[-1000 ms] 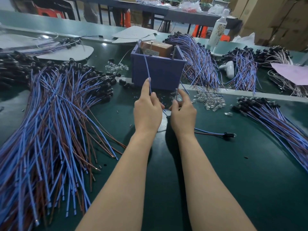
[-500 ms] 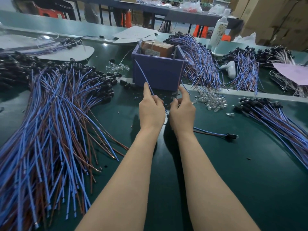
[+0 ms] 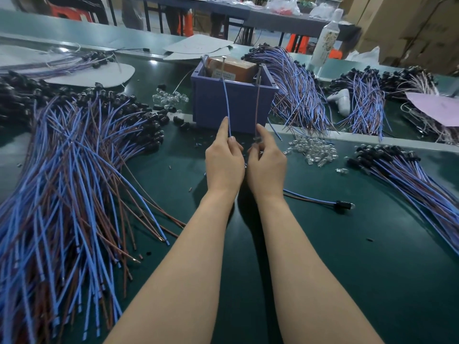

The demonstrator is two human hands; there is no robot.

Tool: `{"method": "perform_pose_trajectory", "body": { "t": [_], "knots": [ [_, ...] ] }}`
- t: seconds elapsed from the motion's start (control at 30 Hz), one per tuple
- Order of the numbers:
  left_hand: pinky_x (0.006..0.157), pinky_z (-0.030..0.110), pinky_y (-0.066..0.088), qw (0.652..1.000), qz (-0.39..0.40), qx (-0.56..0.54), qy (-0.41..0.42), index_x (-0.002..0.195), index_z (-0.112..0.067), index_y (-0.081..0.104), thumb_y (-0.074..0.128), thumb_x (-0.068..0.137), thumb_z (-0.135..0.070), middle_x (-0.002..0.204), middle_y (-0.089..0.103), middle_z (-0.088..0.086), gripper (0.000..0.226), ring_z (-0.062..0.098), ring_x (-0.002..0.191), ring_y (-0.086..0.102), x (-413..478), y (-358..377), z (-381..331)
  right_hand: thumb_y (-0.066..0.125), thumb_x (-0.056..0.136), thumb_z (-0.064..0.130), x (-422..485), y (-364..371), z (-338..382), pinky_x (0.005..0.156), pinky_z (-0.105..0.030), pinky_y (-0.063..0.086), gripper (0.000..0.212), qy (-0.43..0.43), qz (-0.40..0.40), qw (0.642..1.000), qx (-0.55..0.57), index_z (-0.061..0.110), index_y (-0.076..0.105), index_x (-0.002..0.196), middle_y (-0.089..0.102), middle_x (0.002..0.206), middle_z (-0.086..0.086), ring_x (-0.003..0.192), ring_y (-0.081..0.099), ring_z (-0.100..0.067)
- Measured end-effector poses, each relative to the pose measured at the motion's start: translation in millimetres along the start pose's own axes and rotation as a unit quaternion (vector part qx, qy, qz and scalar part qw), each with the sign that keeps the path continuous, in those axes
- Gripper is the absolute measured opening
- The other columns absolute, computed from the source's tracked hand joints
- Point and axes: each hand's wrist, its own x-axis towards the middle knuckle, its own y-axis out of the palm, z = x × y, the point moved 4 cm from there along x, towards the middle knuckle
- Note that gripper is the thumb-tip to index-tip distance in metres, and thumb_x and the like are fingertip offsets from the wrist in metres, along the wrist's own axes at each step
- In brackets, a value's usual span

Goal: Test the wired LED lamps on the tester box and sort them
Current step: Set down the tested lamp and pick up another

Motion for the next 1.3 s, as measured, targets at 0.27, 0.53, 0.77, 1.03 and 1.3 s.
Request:
{"method": "perform_pose_trajectory", "body": {
  "t": [0.27, 0.53, 0.77, 1.03, 1.3],
  "knots": [
    [0.068, 0.002, 0.036, 1.0, 0.014, -0.008, -0.012, 0.144, -0.01, 0.035, 0.04, 0.099, -0.006, 0.076, 0.061, -0.001, 0.046, 0.003, 0.067, 0.053, 5.9, 1.3, 1.1, 0.046, 0.093, 0.008, -3.1, -0.8, 0.3, 0.075, -0.02, 0.034, 0.043, -0.006, 0.001, 1.0, -0.002, 0.021, 0.051, 0.134, 0.068, 0.112, -0.006, 0.101, 0.06, -0.024],
    [0.076, 0.016, 0.041, 0.999, 0.017, -0.024, -0.018, 0.149, -0.018, 0.026, 0.04, 0.099, -0.008, 0.07, 0.058, -0.009, 0.053, 0.007, 0.068, 0.055, 7.3, 0.6, -3.2, 0.046, 0.093, 0.01, -5.3, -1.9, 0.6, 0.074, -0.023, 0.035, 0.041, -0.005, 0.002, 1.0, -0.006, 0.021, 0.052, 0.132, 0.068, 0.103, -0.006, 0.094, 0.06, -0.025],
    [0.074, 0.011, 0.038, 0.999, 0.021, -0.026, -0.006, 0.147, -0.016, 0.031, 0.04, 0.098, -0.006, 0.069, 0.057, -0.01, 0.05, 0.006, 0.068, 0.053, 10.4, 2.2, -6.1, 0.047, 0.092, 0.009, -5.1, -3.0, 3.0, 0.083, -0.033, 0.042, 0.042, 0.006, 0.002, 1.0, 0.004, 0.022, 0.054, 0.13, 0.069, 0.104, -0.009, 0.095, 0.06, -0.029],
    [0.074, 0.009, 0.035, 0.999, 0.026, -0.027, -0.008, 0.147, -0.016, 0.032, 0.04, 0.098, -0.007, 0.069, 0.057, -0.012, 0.05, 0.0, 0.067, 0.052, 12.3, 2.4, -7.2, 0.047, 0.092, 0.01, -6.8, -3.3, 3.1, 0.082, -0.032, 0.042, 0.041, 0.01, 0.004, 1.0, 0.007, 0.023, 0.055, 0.13, 0.069, 0.105, -0.009, 0.094, 0.06, -0.028],
    [0.074, 0.008, 0.036, 0.999, 0.043, -0.026, -0.009, 0.147, -0.018, 0.032, 0.04, 0.099, -0.007, 0.071, 0.057, -0.011, 0.05, 0.0, 0.068, 0.053, 13.4, 3.8, -6.7, 0.048, 0.09, 0.01, -6.8, -4.1, 3.9, 0.083, -0.034, 0.045, 0.041, 0.01, 0.006, 1.0, 0.008, 0.023, 0.056, 0.129, 0.069, 0.102, -0.009, 0.092, 0.061, -0.028]
  ]
}}
